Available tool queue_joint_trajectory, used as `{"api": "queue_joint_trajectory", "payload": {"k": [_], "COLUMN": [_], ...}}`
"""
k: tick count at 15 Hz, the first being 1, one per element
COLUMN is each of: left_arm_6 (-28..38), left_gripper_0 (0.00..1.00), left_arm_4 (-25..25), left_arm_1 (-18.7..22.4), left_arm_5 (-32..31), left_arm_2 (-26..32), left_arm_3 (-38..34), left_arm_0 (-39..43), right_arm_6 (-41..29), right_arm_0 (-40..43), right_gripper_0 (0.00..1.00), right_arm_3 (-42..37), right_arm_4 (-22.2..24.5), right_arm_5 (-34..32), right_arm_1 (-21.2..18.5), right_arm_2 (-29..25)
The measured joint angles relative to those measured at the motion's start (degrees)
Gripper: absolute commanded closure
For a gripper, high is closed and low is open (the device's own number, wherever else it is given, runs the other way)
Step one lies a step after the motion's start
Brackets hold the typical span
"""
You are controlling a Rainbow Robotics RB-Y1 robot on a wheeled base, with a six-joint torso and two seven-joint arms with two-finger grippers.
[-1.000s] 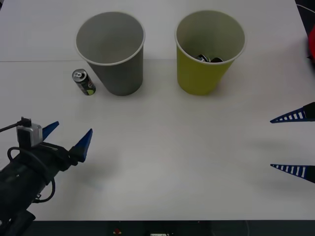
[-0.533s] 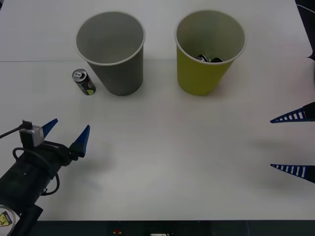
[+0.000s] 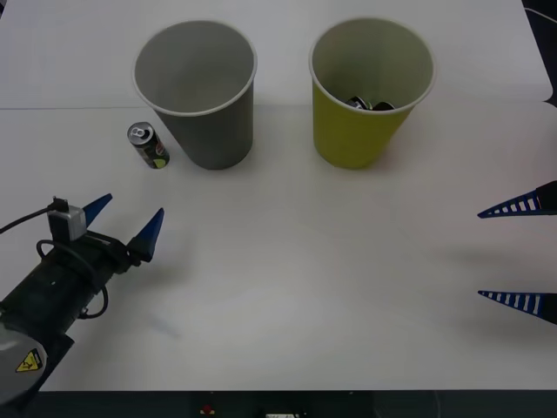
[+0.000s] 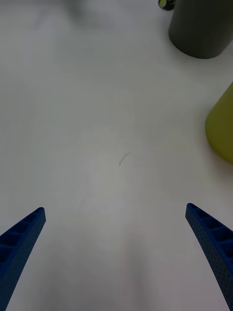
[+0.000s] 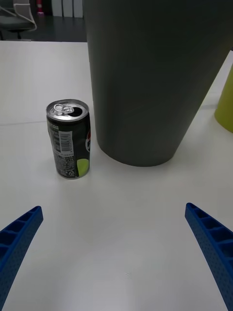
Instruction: Put the can into the green bin and the plastic bottle into the gray bin
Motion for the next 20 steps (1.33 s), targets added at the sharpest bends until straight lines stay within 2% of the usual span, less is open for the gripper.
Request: {"api": "queue_joint_trajectory", "payload": {"k": [3,10,14,20], "left_arm_6": [4.7,4.9,4.9,4.9], "left_gripper_0": [0.00,0.00,0.00,0.00], "left_arm_4": [-5.6,-12.1,-13.7,-13.4], "left_arm_1": [-2.0,-8.7,-11.6,-14.9], "left_arm_5": [-0.7,-0.8,-0.9,-1.0], "left_arm_2": [0.0,-0.1,0.0,0.0], "left_arm_3": [5.6,20.1,26.4,32.1], "left_arm_0": [-2.9,-10.6,-13.9,-17.5], "right_arm_6": [0.0,0.0,0.0,0.0], "right_arm_0": [0.0,0.0,0.0,0.0], "right_gripper_0": [0.00,0.00,0.00,0.00], "right_arm_3": [0.0,0.0,0.0,0.0], "right_arm_4": [0.0,0.0,0.0,0.0], "right_arm_5": [0.0,0.0,0.0,0.0], "right_arm_1": [0.0,0.0,0.0,0.0], "right_arm_2": [0.0,0.0,0.0,0.0]}}
